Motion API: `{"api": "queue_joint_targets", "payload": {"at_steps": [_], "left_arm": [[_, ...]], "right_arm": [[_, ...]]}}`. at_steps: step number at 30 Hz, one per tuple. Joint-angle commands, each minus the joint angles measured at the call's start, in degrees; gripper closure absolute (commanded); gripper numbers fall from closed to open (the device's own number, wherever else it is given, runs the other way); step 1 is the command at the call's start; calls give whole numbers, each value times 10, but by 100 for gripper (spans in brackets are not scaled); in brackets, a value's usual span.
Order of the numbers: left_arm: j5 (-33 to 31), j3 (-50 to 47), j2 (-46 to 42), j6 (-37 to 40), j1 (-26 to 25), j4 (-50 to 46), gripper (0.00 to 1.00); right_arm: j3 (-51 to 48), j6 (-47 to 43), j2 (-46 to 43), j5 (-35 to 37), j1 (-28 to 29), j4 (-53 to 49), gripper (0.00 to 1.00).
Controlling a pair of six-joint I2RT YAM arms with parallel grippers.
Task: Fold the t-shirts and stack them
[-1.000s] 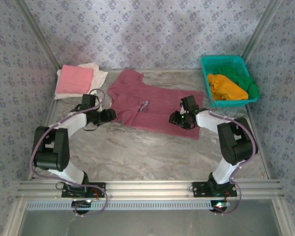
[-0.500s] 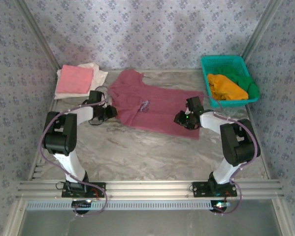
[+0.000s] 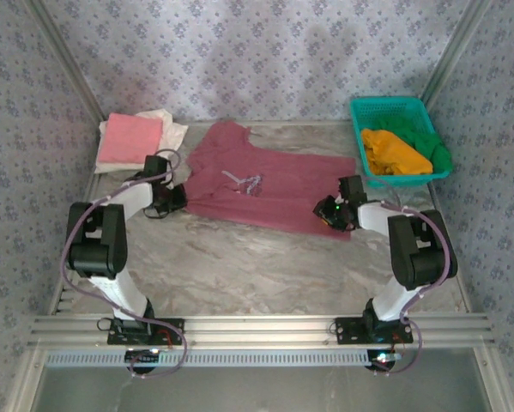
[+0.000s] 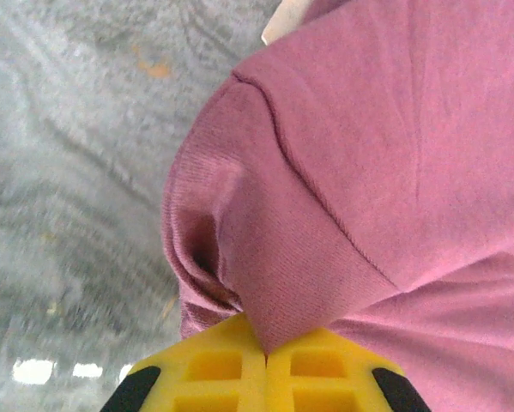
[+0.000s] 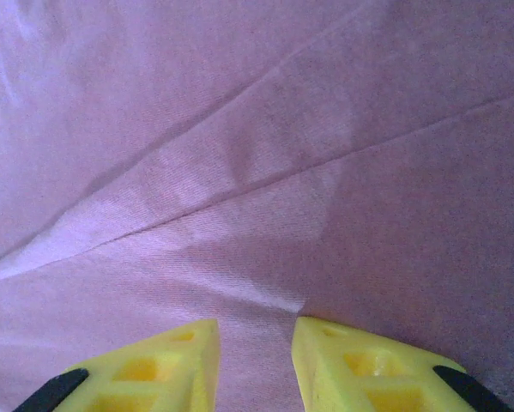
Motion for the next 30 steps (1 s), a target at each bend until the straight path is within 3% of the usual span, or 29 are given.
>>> {"api": "queue_joint_targets", "payload": {"at_steps": [1, 10, 11, 13, 20, 23, 30], "left_arm": [[-10, -34, -34, 0, 8, -60, 100], [17, -187, -145, -72, -19, -47, 100], [12, -201, -166, -82, -26, -49, 96], [4, -222, -213, -103, -40, -57, 63], [-81, -145, -337, -87, -57, -112, 46], [-50, -93, -305, -38, -63, -80, 44], [-18, 22, -128, 54, -109, -70, 38]], "right_arm": [[-53, 37, 6, 30, -17, -44, 66], [-112, 51, -86, 22, -4, -116, 64], [-118, 50, -100, 23, -1, -122, 63], [-117, 42, -126, 31, 4, -144, 63], [-20, -35, -173, 77, 72, -178, 59], [45, -75, -144, 92, 114, -185, 58], [226, -133, 8, -17, 206, -198, 57]]}}
